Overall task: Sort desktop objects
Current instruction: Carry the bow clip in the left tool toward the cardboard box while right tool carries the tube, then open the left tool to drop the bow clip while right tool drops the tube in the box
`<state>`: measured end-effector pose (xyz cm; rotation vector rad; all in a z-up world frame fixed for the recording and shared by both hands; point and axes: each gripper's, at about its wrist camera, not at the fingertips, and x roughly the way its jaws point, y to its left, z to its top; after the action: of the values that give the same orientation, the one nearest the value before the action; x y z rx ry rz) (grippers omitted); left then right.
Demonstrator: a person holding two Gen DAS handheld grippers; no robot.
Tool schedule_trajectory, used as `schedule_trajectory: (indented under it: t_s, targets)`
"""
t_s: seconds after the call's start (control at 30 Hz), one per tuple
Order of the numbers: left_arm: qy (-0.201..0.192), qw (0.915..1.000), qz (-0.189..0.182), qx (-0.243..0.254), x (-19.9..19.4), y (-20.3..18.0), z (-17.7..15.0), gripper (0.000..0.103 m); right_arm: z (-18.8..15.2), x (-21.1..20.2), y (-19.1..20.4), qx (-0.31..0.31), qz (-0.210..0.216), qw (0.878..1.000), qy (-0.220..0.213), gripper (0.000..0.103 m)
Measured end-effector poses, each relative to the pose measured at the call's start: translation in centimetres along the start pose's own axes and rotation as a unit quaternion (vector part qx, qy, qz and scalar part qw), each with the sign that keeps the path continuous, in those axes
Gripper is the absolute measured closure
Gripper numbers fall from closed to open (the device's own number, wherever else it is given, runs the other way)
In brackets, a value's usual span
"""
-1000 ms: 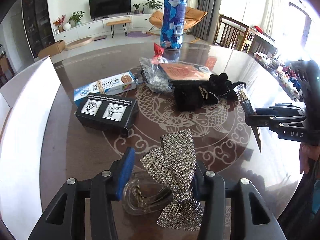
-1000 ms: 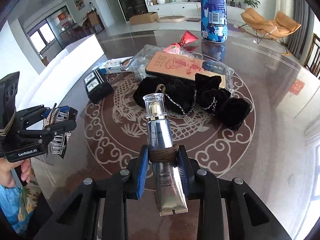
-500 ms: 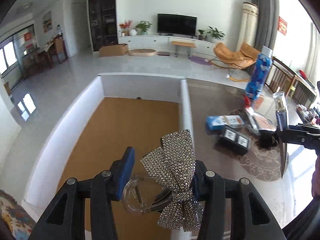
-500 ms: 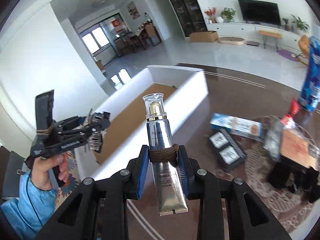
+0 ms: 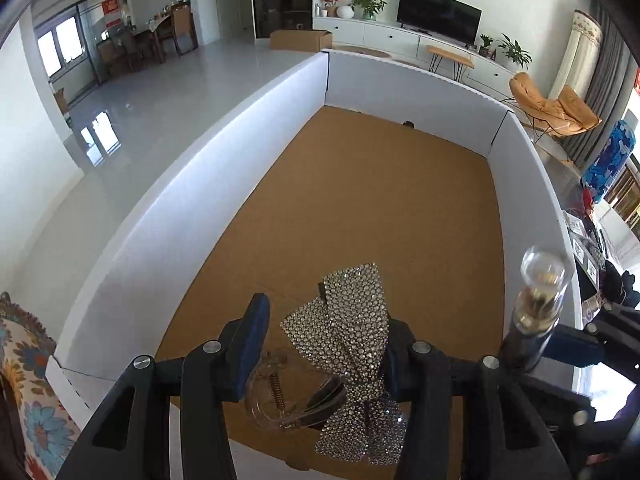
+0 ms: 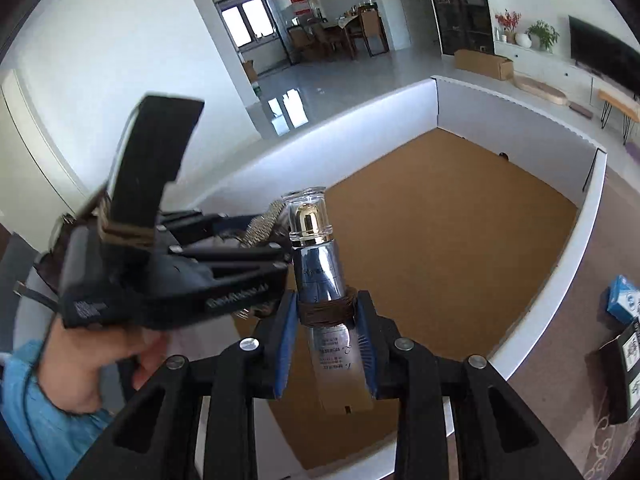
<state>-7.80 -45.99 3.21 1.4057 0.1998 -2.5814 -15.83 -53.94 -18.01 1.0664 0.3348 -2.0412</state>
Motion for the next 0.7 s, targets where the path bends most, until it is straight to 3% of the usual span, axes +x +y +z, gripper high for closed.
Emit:
schedule_trajectory:
  t_s: [0.03,0.1,0.17,0.27,0.53,0.6,0.7]
  targets:
    - [-0.007,0.9999,0.008,0.001,-0.2,-0.1,0.0,0.048,-0.7,1.0,0.4,-0.027,-0.026,0.999,0.014,0.070]
    - [-0.011,0.9992,0.033,0.018,-0.3,-1.2,0.3,0.024,-2.0,1.5,1.6,-0.090,-0.070,0.993,0.015,0.062]
    - [-0.012,0.9972,0.060,0.043,-0.4,-2.2,0.2,0.016,-2.6,1.8,2.7,-0.129,-0.091,0.987,0.017,0.056]
    - [0.003,0.9926,0.096,0.074,-0.1,-3.4,-0.1,0.016,-3.2,1.3,2.3,-0.136,-0.095,0.986,0.022,0.056]
    - [0.007,0.9931,0.096,0.068,-0.3,-4.0,-1.6,0.016,-3.2,-1.5,-0.2,-0.073,-0.056,0.996,0.007,0.059]
    - [0.009,0.9939,0.089,0.066,-0.2,-4.3,-2.3,0.016,-3.5,-2.3,-1.5,-0.045,-0.031,0.999,-0.003,0.063]
    - [0.001,0.9933,0.088,0.075,-0.6,-5.4,-2.6,0.016,-3.9,-3.1,-2.6,-0.026,-0.027,0.999,-0.004,0.072]
